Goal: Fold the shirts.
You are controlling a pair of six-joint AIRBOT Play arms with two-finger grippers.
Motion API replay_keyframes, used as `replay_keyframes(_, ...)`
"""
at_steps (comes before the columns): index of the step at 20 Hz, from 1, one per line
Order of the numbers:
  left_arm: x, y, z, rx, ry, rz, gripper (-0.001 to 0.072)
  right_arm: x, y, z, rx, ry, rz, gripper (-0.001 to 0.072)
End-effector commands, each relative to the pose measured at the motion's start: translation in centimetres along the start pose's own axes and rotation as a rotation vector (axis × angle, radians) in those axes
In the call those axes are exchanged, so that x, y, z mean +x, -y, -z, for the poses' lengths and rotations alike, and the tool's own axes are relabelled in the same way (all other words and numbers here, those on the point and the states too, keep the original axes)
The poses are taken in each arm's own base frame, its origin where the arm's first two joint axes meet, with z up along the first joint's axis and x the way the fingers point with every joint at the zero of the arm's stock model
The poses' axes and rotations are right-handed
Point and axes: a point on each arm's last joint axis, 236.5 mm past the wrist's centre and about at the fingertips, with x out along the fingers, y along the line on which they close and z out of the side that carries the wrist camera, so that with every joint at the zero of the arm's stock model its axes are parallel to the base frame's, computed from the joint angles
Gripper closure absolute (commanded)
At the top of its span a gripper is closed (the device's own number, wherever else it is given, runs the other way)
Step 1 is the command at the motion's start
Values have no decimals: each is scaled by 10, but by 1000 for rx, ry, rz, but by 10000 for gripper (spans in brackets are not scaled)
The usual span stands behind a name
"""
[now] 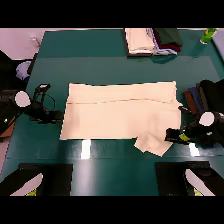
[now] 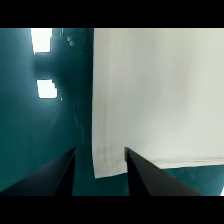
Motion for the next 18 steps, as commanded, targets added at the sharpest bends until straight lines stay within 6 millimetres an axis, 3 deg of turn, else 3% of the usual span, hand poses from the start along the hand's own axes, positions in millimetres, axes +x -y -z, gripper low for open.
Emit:
replay_keyframes(1,0,0,1,7,-5,-1,337,-14,7,1,38,19,3,262)
replay_keyframes(5,0,0,-1,7,4,0,337,8,14,14,79,-21,-3,262)
replay_keyframes(12,0,0,0,7,2,0,337,22,5,7,115,-21,-47,265)
replay_keyframes(13,0,0,1,7,-4,-1,337,27,6,10,119,-55,-41,321)
replay_keyframes(17,0,-2,11,19,-46,-6,335,36,7,15,77,-98,-17,689)
replay_keyframes(18,1,-2,14,27,-56,-6,335,36,4,16,55,-99,-14,694)
